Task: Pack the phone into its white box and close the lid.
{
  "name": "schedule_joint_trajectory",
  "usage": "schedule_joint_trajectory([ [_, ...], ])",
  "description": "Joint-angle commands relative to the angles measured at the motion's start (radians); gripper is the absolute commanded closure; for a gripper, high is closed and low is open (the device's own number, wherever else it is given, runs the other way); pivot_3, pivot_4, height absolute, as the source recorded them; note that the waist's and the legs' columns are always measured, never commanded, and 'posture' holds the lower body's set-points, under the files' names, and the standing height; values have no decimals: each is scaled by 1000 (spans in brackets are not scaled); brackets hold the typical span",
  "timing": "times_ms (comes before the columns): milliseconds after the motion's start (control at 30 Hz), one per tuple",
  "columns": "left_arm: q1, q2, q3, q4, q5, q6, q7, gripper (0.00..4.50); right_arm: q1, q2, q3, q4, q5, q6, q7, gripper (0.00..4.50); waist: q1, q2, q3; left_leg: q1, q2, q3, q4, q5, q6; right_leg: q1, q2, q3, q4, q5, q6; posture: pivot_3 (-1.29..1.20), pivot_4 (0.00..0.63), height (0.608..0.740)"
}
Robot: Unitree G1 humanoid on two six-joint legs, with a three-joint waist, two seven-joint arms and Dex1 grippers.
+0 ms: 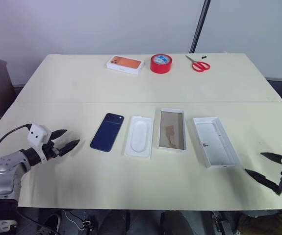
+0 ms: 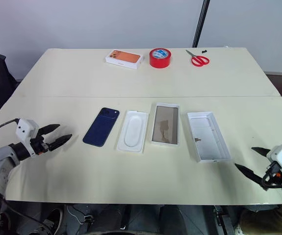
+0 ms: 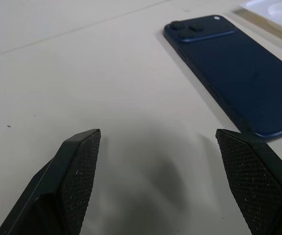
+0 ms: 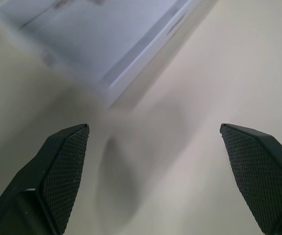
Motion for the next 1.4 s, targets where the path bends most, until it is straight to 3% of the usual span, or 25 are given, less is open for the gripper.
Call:
schedule_joint_trajectory([
  [33,-2,21,31,-32,-11,-20,-2,547,-3,-5,-28,-40,37,10,17,25,-1,0,0,0,0,0,0,0,0,0,0,0,0,0,0,0,150,740],
  [900,23,25,-12,-144,-23,29,-67,547,-154,-47,26,15,-20,5,4,25,3,1,0,0,0,0,0,1,-2,0,0,0,0,0,0,0,150,740],
  [1133,-65,57,-75,-305,-92,371,-2,547,-258,-74,72,-130,3,87,-23,25,1,1,0,0,0,0,0,1,-3,0,0,0,0,0,0,0,150,740],
  [1300,-180,6,-160,-365,-91,558,103,547,-377,-46,206,-243,-2,151,-68,25,2,1,0,0,0,0,1,2,-4,1,0,0,0,0,0,0,150,740],
  [1400,-265,-70,-187,-364,-160,753,173,547,-481,-4,305,-286,-1,175,-105,25,2,1,1,0,0,0,1,2,-4,1,0,0,0,0,0,0,150,740],
])
